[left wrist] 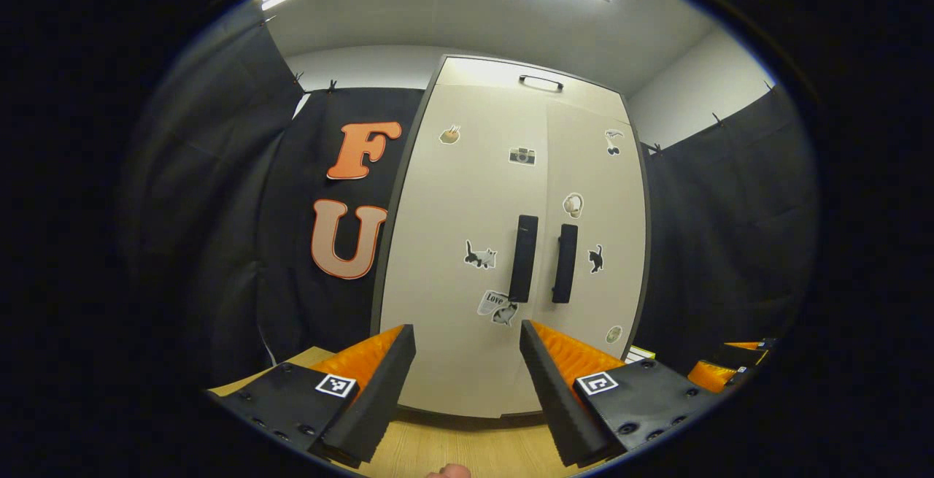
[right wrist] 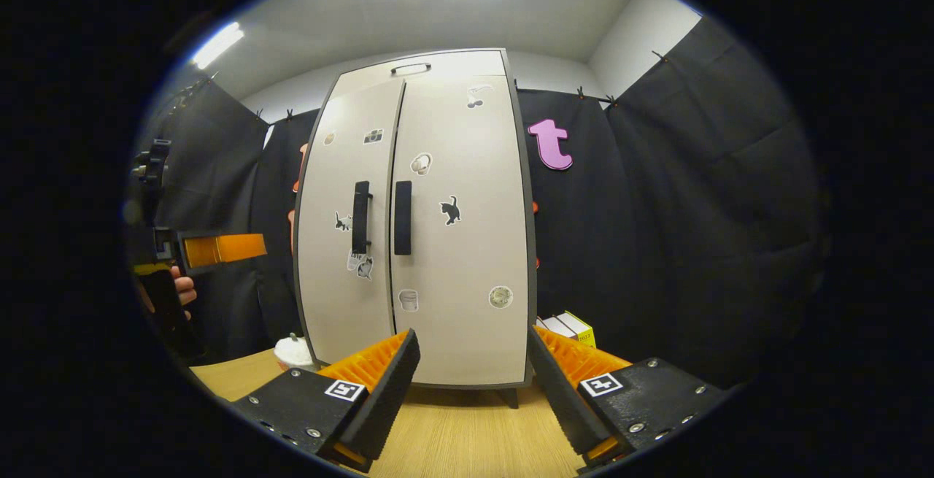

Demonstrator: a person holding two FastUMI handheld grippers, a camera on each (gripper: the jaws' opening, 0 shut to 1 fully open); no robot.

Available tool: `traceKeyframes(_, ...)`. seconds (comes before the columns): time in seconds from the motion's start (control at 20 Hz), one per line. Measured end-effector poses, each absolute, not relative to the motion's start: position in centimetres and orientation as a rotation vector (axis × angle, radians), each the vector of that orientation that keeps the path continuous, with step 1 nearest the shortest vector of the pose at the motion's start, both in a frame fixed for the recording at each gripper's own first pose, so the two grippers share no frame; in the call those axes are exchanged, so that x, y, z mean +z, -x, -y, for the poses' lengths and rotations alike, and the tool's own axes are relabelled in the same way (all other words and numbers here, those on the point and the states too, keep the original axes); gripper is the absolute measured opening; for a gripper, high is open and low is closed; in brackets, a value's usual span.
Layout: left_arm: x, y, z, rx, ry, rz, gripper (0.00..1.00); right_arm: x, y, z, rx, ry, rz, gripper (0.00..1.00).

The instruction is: Grab one shoe with the right hand and put it into the shoe cabinet, grab the other shoe with the left hand and put it into the shoe cabinet; then close the right door with the right hand and the left door with the left hand.

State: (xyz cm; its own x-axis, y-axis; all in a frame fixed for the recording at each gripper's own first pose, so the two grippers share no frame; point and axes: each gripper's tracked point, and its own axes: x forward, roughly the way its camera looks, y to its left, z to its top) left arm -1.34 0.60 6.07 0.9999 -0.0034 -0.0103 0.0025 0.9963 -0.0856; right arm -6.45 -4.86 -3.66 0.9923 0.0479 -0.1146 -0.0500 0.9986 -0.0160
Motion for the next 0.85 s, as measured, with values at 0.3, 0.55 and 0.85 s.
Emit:
traceKeyframes(0.3,2.7,4.1,-0.3,0.017,0.062,-0.045,0.94,-4.1,7.3,3.7,0.061,0.009,-0.126,0.92)
traceKeyframes(0.55,0.7,5.3,-0.4,0.017,0.082,-0.079,0.94,-4.4,7.5,3.1,0.072,0.013,-0.136,0.92)
traceKeyframes(0.85,0.2,5.4,-1.5,0.040,0.079,-0.082,0.93,-3.6,7.4,3.1,0.065,0.005,-0.123,0.92)
